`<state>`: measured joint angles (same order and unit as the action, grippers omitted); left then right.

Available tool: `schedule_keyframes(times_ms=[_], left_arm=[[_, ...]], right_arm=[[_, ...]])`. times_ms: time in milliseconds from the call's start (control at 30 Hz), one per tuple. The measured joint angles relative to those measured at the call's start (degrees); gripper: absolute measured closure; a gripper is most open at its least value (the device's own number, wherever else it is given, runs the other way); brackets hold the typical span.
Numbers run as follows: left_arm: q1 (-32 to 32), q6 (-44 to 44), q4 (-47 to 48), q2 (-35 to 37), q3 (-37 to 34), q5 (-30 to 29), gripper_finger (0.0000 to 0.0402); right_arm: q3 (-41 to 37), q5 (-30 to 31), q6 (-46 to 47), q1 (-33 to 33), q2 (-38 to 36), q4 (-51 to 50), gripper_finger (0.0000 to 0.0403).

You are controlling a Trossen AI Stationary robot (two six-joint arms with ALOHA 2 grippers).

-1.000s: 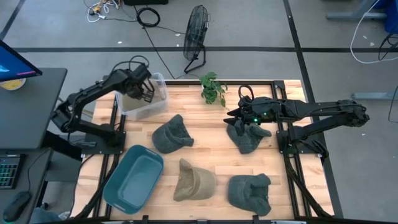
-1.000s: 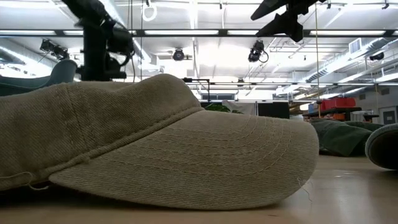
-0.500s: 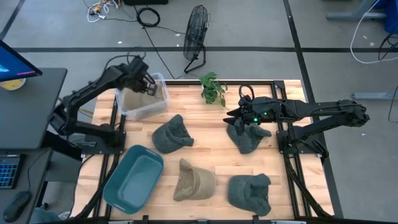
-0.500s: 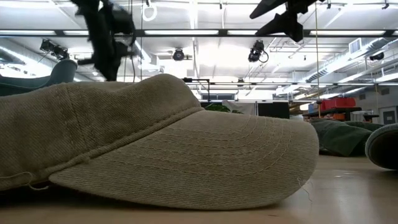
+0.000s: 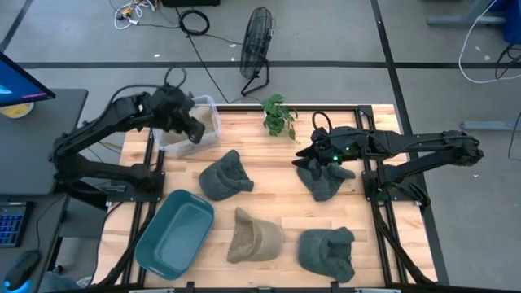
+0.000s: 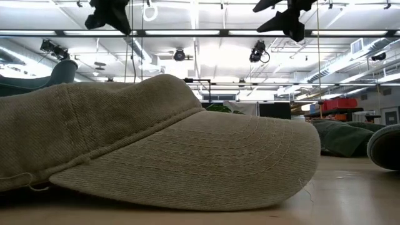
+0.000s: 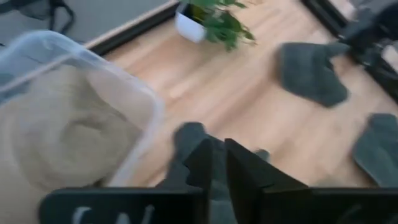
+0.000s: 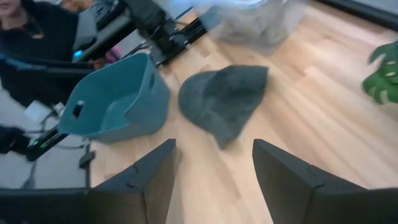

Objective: Pick & Place hat
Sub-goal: Put the brown cap into the transparent bin

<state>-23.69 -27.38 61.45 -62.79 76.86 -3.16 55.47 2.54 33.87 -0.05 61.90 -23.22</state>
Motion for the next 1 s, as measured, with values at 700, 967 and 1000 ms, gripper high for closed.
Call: schedule_keyframes(times_ms=[700,967,1000], left_arm=[[34.39,-34.68,-13.65,-15.94,0.00,-1.14,0.0256],[41.04,-47.13,-22.67,-26.10,-0.01,-1.03,0.0259],[41.56,-48.51,-24.81,-27.27,-0.01,-0.99,0.0259]], right_arm=[[-0.05,-7.57,-6.49,4.14,8.04,1.69,0.0186],[-0.05,-7.57,-7.86,4.14,7.88,1.74,0.0186],[-0.05,-7.57,-8.06,4.14,7.88,1.69,0.0186]])
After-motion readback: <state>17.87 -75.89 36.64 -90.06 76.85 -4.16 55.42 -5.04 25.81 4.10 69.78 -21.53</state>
